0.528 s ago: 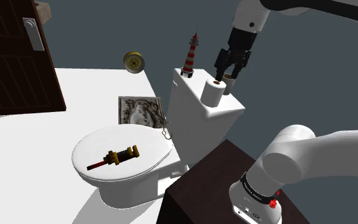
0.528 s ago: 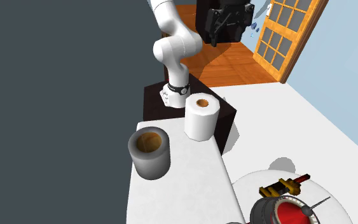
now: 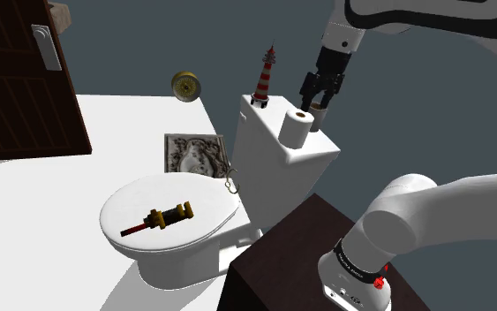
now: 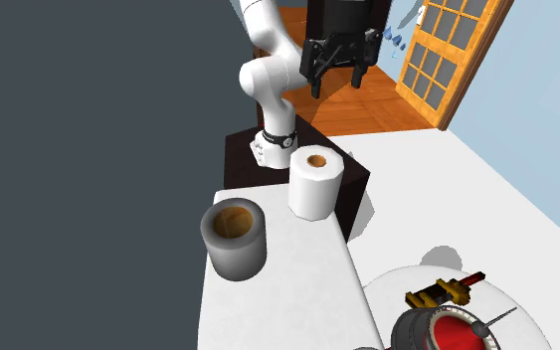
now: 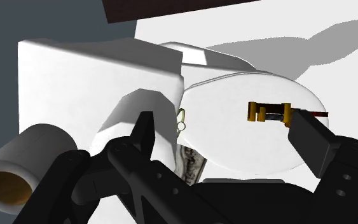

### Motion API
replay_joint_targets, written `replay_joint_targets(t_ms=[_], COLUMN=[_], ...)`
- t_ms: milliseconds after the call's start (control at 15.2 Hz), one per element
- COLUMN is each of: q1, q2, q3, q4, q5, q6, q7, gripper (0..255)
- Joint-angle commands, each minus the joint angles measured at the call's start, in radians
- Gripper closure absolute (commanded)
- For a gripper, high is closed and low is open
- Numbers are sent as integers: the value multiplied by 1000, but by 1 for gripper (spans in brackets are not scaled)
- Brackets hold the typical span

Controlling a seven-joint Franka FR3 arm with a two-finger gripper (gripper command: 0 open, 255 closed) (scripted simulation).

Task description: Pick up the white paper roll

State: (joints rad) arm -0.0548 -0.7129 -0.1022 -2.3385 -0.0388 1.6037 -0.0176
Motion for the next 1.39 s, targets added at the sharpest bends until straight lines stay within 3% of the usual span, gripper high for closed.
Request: replay_joint_targets(t_ms=[0, 660, 1320], q1=[-11, -47, -74], q2=[43, 301, 629], q3=[-36, -210, -356], q4=[6, 113, 332], q5=[-24, -80, -1], q6=[41, 217, 335], q7=[-41, -245, -469], gripper=[0, 0, 0])
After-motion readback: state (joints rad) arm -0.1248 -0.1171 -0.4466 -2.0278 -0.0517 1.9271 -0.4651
